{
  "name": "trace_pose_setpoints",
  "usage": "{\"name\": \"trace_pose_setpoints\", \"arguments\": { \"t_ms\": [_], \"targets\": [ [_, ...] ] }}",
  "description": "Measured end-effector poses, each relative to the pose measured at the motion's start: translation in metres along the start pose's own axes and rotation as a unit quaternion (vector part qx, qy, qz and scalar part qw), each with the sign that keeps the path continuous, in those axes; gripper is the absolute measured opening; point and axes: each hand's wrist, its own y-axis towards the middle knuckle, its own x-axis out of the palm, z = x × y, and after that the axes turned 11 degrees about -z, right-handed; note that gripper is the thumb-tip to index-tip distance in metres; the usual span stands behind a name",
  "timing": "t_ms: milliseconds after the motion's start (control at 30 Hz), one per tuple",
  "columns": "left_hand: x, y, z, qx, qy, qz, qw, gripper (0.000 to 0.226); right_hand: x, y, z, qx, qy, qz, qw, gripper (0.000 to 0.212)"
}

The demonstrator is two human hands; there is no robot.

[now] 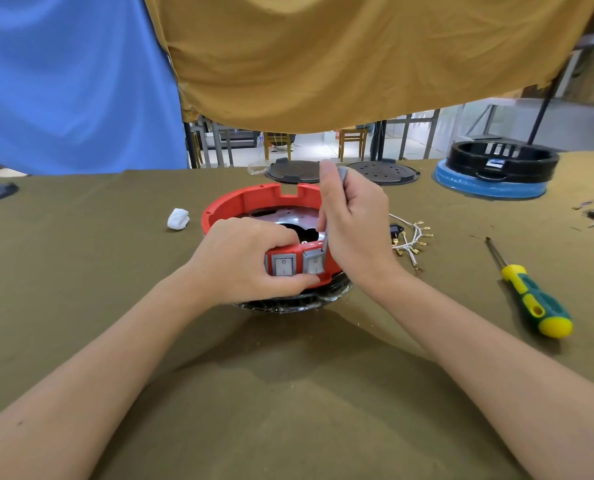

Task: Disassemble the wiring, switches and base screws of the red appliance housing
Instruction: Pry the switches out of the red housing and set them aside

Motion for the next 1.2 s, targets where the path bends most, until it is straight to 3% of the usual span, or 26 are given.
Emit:
{"name": "trace_pose_setpoints", "arguments": {
  "t_ms": [200, 367, 833, 1000, 1200],
  "targets": [
    [0.001, 0.0, 0.0, -0.001, -0.003, 0.001, 1.0, 0.037, 0.004, 0.006, -0.005, 0.023, -0.037, -0.01, 0.999, 0.051],
    [0.002, 0.0, -0.003, -0.002, 0.005, -0.001, 1.0, 0.047, -0.002, 0.004, -0.001, 0.001, -0.008, 0.034, 0.999, 0.048],
    [0.002, 0.001, 0.0, -0.005, 0.0, 0.007, 1.0, 0.037, 0.004, 0.01, -0.008, 0.04, -0.078, -0.029, 0.996, 0.055],
    [0.003, 0.001, -0.001, -0.013, 0.003, 0.008, 1.0, 0.046, -0.001, 0.006, -0.005, 0.029, 0.003, 0.041, 0.999, 0.055],
    [0.002, 0.002, -0.001, -0.017, -0.008, -0.004, 1.0, 0.044, 0.007, -0.001, -0.013, -0.017, 0.027, -0.024, 0.999, 0.046]
  ]
}}
